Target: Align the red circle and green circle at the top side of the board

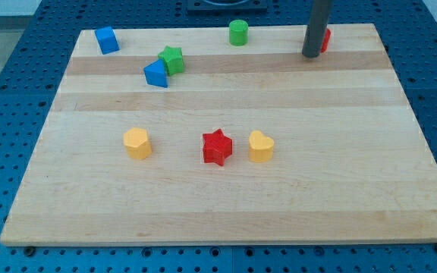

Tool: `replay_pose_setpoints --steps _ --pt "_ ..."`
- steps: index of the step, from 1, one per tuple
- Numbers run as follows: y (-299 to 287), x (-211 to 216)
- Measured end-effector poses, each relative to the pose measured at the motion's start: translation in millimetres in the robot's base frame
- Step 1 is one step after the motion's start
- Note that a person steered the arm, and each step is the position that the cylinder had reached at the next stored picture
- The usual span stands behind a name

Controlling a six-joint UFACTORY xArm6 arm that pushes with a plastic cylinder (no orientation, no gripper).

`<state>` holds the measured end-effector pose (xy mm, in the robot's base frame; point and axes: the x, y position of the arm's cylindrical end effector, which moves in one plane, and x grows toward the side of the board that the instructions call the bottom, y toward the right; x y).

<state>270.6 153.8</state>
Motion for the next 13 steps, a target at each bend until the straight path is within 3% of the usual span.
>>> replay_pose_setpoints --steps 3,6,10,13 --pt "30 -25" --pt "-15 -37" --pt "25 -48" --pt "-38 -51"
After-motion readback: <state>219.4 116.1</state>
